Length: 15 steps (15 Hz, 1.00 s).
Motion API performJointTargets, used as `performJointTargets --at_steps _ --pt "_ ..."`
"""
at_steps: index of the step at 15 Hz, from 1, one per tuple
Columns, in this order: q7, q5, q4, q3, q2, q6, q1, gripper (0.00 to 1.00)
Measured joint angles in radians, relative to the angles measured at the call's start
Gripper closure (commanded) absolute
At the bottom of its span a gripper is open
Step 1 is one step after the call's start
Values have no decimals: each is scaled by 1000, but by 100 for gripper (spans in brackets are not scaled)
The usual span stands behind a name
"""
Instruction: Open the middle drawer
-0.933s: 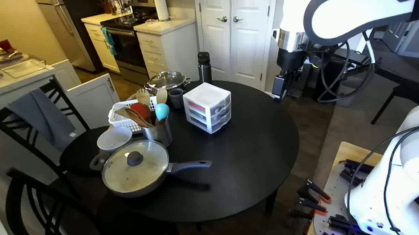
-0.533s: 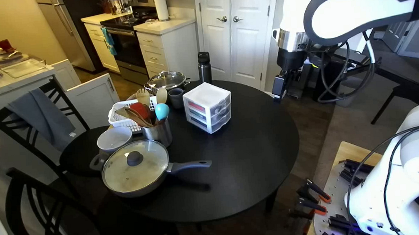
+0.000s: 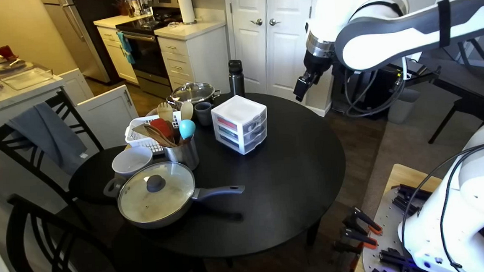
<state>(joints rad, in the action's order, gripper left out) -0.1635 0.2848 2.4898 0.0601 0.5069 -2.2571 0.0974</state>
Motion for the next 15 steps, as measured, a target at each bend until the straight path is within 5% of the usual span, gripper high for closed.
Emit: performJointTargets --at_steps 7,15 --pt "-83 371 46 118 -84 -240 30 0" --pt "-25 768 188 62 -167 -516 66 0"
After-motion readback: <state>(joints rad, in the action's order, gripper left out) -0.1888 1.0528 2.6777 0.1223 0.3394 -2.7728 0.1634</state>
